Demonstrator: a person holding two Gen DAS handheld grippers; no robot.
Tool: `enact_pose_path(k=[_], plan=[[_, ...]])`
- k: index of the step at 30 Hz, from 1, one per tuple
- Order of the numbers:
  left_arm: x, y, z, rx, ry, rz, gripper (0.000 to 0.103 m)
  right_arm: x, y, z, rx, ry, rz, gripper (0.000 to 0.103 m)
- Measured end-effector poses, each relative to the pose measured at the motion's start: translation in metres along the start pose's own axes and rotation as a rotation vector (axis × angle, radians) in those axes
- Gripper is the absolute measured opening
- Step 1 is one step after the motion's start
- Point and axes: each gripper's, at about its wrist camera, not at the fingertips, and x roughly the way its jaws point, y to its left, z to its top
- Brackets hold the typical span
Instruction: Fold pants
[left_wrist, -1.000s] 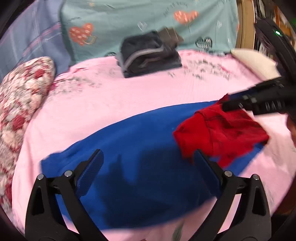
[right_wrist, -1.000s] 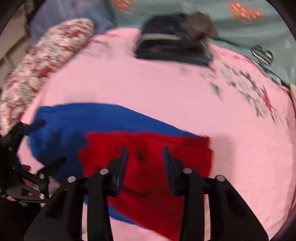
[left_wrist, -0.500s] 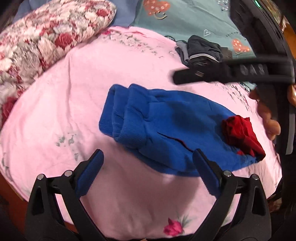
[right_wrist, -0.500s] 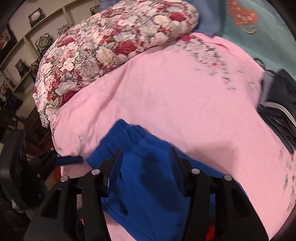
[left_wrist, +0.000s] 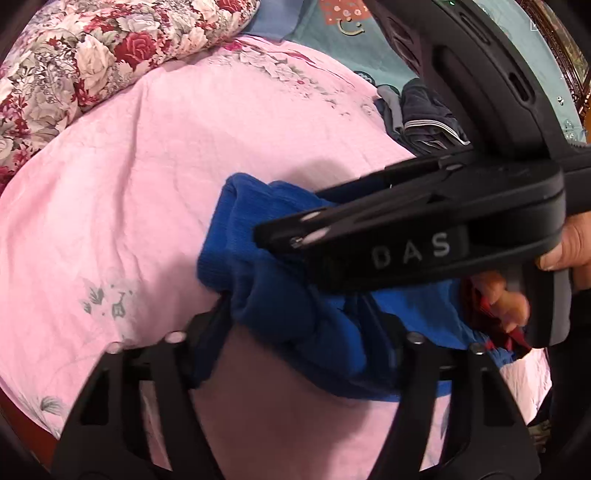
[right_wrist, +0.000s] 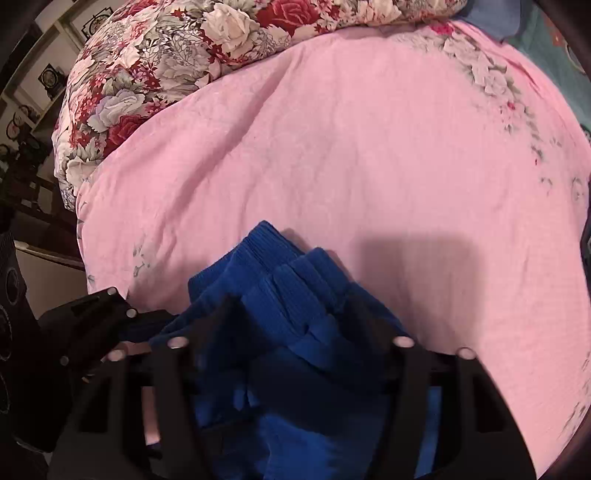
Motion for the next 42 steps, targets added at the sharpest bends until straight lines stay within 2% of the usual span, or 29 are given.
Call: enact_pose_path(k=[2,5,8,12,17,19,21,23,24,27,29,31,32,33,34,36,37,39,41,42], plan=[[-0.002,0.000,0.001,-0.005,-0.010,-0.016,0.040,-0.007,0.000,-0.002,-0.007,-0.016,-0.006,0.028],[-0.007,-0.010,0.001,0.031,-0.018,-0.023,0.028,-0.025,-0.002,-0.011,-0.017,-0.080,-0.016,0.020],[-0.021,-0.033,0.002,0.105,-0.075,-0.012,0.027,-0.059,-0.012,-0.026,-0.002,-0.172,-0.005,0.020],[-0.055,-0.084,0.011,0.225,-0.167,-0.060,0.027,-0.123,-0.034,-0.061,0.046,-0.316,0.013,0.019],[-0.084,-0.171,0.010,0.431,-0.240,-0.142,0.028,-0.210,-0.075,-0.146,0.150,-0.556,0.041,0.019],[-0.083,-0.209,0.001,0.515,-0.232,-0.182,0.033,-0.228,-0.097,-0.189,0.221,-0.627,0.047,0.020],[-0.071,-0.246,-0.008,0.592,-0.191,-0.225,0.042,-0.233,-0.123,-0.236,0.316,-0.668,0.038,0.021],[-0.053,-0.280,-0.019,0.660,-0.142,-0.257,0.052,-0.226,-0.148,-0.281,0.417,-0.679,0.013,0.022],[-0.038,-0.298,-0.028,0.702,-0.097,-0.279,0.060,-0.219,-0.160,-0.301,0.466,-0.673,0.013,0.027],[0.000,-0.327,-0.044,0.776,0.032,-0.320,0.064,-0.189,-0.201,-0.361,0.682,-0.612,-0.044,0.041],[0.006,-0.326,-0.043,0.748,0.092,-0.355,0.064,-0.170,-0.224,-0.398,0.837,-0.560,-0.054,0.042],[-0.006,-0.311,-0.036,0.720,0.069,-0.362,0.066,-0.165,-0.230,-0.421,0.902,-0.564,-0.027,0.044],[-0.014,-0.303,-0.033,0.707,0.046,-0.358,0.072,-0.167,-0.229,-0.428,0.920,-0.588,0.004,0.050],[-0.022,-0.293,-0.027,0.692,0.012,-0.336,0.077,-0.170,-0.227,-0.432,0.930,-0.618,0.037,0.061],[-0.024,-0.284,-0.024,0.681,-0.009,-0.309,0.078,-0.176,-0.223,-0.434,0.934,-0.656,0.072,0.065],[-0.018,-0.267,-0.017,0.655,-0.002,-0.257,0.078,-0.186,-0.211,-0.432,0.924,-0.717,0.145,0.086],[-0.012,-0.264,-0.017,0.645,0.012,-0.238,0.078,-0.190,-0.207,-0.425,0.908,-0.725,0.160,0.088],[0.013,-0.255,-0.014,0.631,0.053,-0.193,0.078,-0.189,-0.198,-0.403,0.880,-0.674,0.121,0.088],[0.035,-0.258,-0.026,0.688,0.039,-0.114,0.078,-0.180,-0.195,-0.386,0.873,-0.599,0.067,0.088],[0.037,-0.257,-0.034,0.703,0.039,-0.096,0.077,-0.174,-0.193,-0.382,0.869,-0.565,0.053,0.084]])
